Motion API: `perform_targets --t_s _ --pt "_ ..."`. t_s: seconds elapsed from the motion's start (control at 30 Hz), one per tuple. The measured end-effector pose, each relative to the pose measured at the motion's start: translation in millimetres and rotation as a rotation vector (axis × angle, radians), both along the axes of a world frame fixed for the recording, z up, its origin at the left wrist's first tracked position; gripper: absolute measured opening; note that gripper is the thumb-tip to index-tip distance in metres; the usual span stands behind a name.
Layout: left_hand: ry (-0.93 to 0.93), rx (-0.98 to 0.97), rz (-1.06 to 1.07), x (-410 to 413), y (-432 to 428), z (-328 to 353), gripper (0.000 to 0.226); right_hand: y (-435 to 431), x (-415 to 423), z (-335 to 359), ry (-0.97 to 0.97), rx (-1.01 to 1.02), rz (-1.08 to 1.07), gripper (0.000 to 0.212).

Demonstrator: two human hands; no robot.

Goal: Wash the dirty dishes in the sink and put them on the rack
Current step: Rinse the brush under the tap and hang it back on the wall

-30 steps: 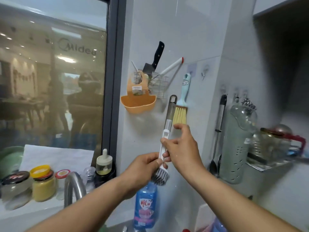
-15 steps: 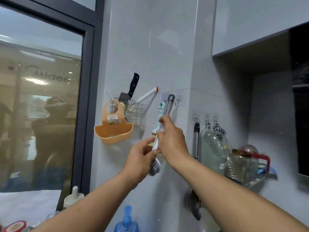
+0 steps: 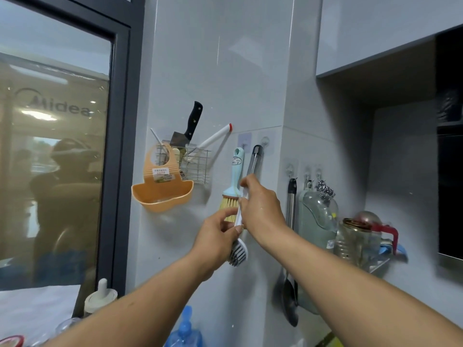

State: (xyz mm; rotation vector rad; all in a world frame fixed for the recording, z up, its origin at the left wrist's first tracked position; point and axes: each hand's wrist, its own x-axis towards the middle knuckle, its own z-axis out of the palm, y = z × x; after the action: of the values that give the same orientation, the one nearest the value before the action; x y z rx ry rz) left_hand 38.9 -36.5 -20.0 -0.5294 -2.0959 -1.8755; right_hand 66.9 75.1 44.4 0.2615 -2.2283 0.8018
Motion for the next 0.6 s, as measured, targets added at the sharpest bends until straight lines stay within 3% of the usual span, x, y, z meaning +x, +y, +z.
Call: perform_targets --t_s 0.13,0.27,0.37,0.5,0.6 --pt "-0.037 -0.089 -0.009 -1 4 -3 0.044 3 3 -7 -0.033 0.048 -0.019 0.029" --pt "-0.013 -0.189 -0.025 5 9 -8 0.035 3 14 -14 -0.144 0.38 -0.168 0.034" --pt "0.003 -0.234 -0.019 19 8 -9 0.034 -4 24 -22 -0.193 0.52 -0.249 0.028" --pt "-0.007 -0.223 0.017 30 -11 -10 0.017 -15 34 -31 -0.094 0.502 -0.177 0.006" --pt "-0.055 -0.215 -0.043 55 -35 -6 0.017 -17 45 -34 -0.061 0.381 -0.041 0.015"
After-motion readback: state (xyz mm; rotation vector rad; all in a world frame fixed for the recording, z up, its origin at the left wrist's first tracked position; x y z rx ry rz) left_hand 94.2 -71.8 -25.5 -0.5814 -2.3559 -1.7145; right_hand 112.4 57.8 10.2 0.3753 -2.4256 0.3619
